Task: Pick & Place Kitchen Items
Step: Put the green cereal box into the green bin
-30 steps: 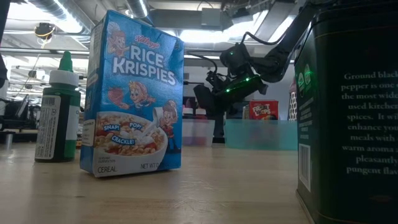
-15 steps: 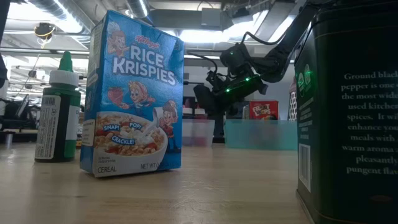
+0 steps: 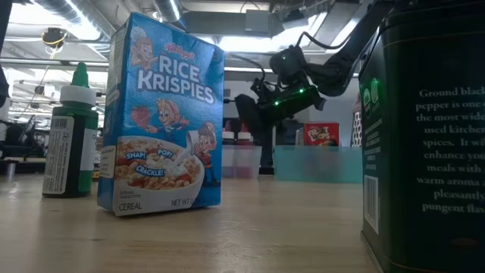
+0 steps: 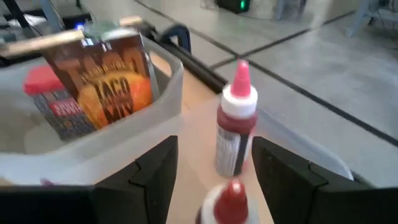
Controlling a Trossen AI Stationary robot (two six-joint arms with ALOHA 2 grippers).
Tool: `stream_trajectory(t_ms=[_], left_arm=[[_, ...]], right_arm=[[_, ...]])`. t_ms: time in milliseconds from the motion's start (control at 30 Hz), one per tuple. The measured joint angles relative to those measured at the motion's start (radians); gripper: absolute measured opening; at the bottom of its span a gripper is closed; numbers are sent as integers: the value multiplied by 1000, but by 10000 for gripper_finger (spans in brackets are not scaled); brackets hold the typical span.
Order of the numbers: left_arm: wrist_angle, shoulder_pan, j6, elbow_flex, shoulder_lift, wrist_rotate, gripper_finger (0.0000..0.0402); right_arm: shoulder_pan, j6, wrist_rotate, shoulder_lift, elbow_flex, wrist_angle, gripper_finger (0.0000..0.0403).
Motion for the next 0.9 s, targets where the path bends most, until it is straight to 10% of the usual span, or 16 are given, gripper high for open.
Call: stream_trajectory(t_ms=[533,900], left_arm=[[-1,0,0,0,0,0,198],[-2,0,-3,0,0,-7,198]], right_arm=[[12,-22,-27,-94,0,-26,209],[51,-14,-231,-432,0,-262,209]])
